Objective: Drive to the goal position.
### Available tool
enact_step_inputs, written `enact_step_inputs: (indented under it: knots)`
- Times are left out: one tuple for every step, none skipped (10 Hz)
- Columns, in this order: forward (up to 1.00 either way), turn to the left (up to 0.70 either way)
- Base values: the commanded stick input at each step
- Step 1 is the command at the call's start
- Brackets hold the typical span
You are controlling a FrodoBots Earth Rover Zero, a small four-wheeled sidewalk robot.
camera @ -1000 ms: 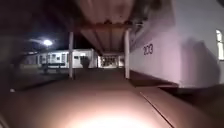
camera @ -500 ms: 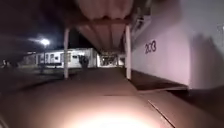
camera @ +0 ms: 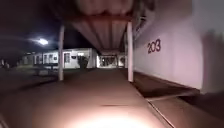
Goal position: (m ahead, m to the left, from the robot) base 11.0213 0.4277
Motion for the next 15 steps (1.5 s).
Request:
enact_step_inputs:
  knots:
    - [1.0, 0.0]
    - [1.0, 0.0]
    - [1.0, 0.0]
    - [1.0, 0.0]
    - [1.0, 0.0]
    - [1.0, 0.0]
    - [1.0, 0.0]
    - [1.0, 0.0]
    - [1.0, 0.0]
    - [1.0, 0.0]
    - [1.0, 0.0]
    - [1.0, 0.0]
    - [1.0, 0.0]
    - [1.0, 0.0]
    - [1.0, 0.0]
